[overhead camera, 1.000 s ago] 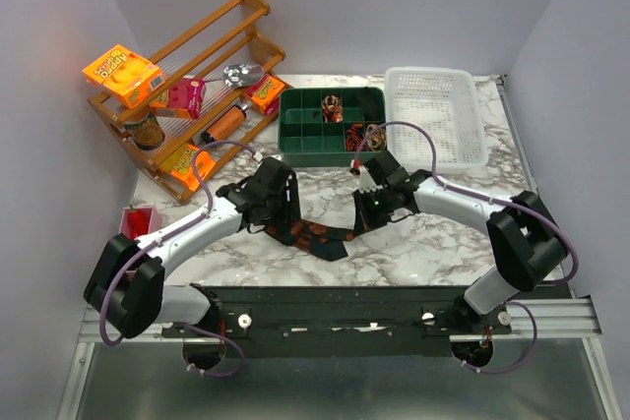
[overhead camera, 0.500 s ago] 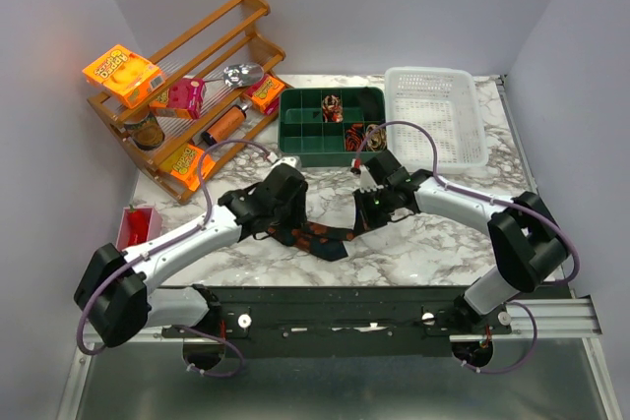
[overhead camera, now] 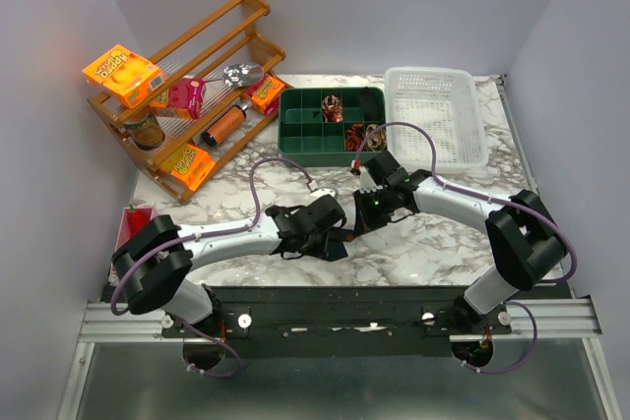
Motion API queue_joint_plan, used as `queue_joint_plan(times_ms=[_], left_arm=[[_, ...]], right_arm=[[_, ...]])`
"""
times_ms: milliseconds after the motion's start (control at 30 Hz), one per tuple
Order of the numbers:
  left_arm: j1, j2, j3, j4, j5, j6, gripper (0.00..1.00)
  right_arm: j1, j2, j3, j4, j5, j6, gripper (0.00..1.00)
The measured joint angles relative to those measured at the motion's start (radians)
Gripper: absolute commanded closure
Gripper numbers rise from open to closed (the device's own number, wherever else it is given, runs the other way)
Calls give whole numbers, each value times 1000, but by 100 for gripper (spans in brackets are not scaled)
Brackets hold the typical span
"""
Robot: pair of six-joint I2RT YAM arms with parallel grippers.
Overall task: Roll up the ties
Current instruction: Roll the tie at the center of the board.
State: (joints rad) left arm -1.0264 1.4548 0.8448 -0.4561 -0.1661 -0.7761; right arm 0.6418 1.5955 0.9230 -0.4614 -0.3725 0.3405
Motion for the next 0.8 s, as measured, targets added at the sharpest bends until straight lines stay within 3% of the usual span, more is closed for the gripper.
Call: queue_joint_plan(times_ms=[267, 800], left_arm=[[-10, 103, -2, 29, -31, -9, 100], [-10, 145, 23, 101, -39, -17, 100]], right_arm=[[0, -1, -1, 0, -1, 1, 99], [6, -24, -73, -3, -18, 11, 99]])
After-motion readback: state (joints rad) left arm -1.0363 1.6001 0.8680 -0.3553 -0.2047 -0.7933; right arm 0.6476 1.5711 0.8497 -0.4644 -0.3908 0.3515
